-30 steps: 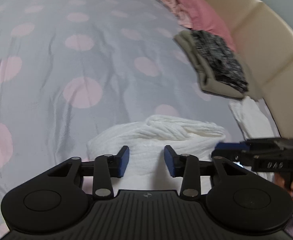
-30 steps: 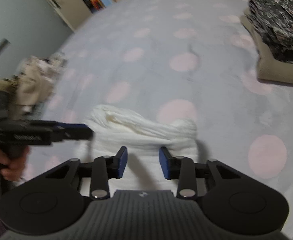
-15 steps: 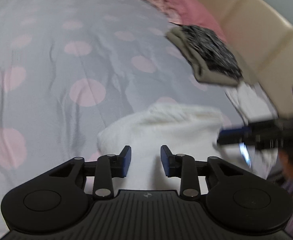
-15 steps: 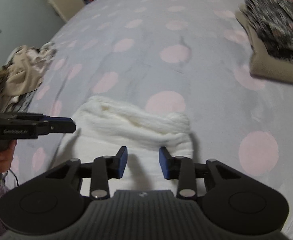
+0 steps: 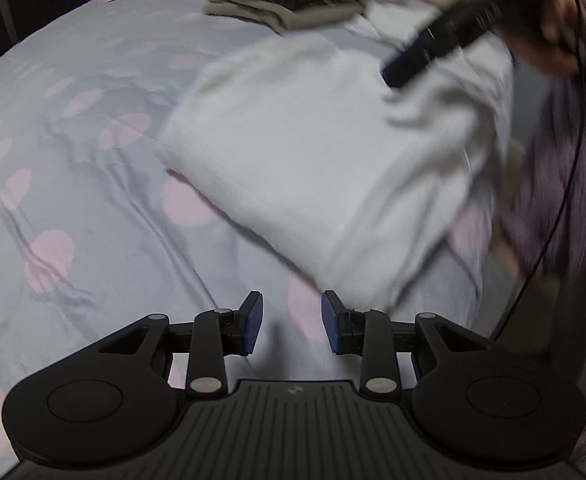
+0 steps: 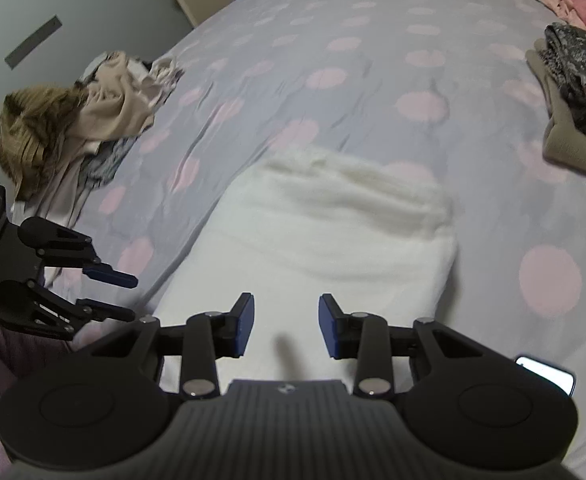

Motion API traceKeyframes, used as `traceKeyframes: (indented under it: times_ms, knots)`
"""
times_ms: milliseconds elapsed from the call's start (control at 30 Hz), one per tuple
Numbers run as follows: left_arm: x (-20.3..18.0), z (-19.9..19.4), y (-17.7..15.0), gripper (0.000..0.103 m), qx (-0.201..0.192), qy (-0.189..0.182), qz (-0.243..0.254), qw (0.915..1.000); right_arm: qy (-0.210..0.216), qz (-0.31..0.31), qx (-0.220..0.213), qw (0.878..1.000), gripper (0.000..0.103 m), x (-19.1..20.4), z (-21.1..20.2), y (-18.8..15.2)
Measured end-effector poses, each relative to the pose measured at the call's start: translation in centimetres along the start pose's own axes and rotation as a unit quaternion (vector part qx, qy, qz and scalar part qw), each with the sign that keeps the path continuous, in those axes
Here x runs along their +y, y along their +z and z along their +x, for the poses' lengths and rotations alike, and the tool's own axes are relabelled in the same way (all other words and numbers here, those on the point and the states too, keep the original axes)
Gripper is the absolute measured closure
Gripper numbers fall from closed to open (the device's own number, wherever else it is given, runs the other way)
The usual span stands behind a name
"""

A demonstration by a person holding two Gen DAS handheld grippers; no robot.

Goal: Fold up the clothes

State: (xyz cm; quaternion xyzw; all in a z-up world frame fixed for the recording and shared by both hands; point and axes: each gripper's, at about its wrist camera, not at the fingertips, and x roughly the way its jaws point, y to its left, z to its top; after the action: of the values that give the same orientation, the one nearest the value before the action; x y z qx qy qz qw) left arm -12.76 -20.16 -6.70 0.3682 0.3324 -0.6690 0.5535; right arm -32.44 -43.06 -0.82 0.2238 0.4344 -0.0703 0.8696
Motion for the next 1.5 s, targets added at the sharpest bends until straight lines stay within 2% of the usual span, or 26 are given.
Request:
traceKeyframes:
  times_ms: [200,300,333,367,467,567,733,900,1200,1267,1300,1500]
  knots:
    - [-2.4,1.9,-0.7,0.072,0.002,0.015,0.061,0.998,-0.03,0.0,0.012,0.999,0.062,0.0,0.4,-1.0]
    - [-2.8,2.5,-0.5,0.072,-0.007,0.016,0.063,0.9979,-0.042,0.012,0.021,0.999,0.062,-0.9,1.1,-1.1]
    - [-2.9,2.6,-0.5,0.074,-0.008,0.016,0.064,0.9978,-0.047,0.016,0.025,0.998,0.062,-1.2,1.4,-1.2]
    - [-3.1,2.7,-0.4,0.085,-0.008,0.014,0.065,0.9977,-0.049,0.019,0.029,0.998,0.062,-1.4,1.7,-1.2]
    - [-3.7,2.1,-0.4,0.095,-0.01,0.014,0.065,0.9977,-0.053,0.024,0.041,0.997,0.062,-1.8,2.6,-1.1]
    - [-4.4,0.6,-0.6,0.099,-0.017,0.022,0.058,0.9979,-0.057,0.027,0.048,0.997,0.062,-2.0,3.3,-0.9]
    - [-6.8,-2.0,-1.0,0.1,-0.033,0.016,0.079,0.9962,-0.062,0.036,0.058,0.996,0.062,-2.4,3.9,-0.8]
    - [-7.3,-2.0,-1.5,0.103,-0.033,0.023,0.074,0.9964,-0.064,0.036,0.067,0.995,0.062,-2.3,4.0,-0.7]
    - [-7.7,-2.0,-2.5,0.103,-0.035,0.042,0.063,0.9966,-0.069,0.046,0.066,0.994,0.062,-2.6,3.6,-0.9]
    - [-7.8,-2.0,-2.7,0.091,-0.035,0.046,0.06,0.9965,-0.073,0.039,0.068,0.994,0.062,-2.2,3.7,-0.9]
    - [-7.8,-1.9,-2.7,0.087,-0.035,0.046,0.061,0.9964,-0.075,0.037,0.068,0.994,0.061,-2.1,3.7,-0.9]
    - [-7.8,-1.0,-2.1,0.082,-0.032,0.04,0.078,0.9956,-0.073,0.034,0.068,0.994,0.059,-2.2,3.5,-0.9]
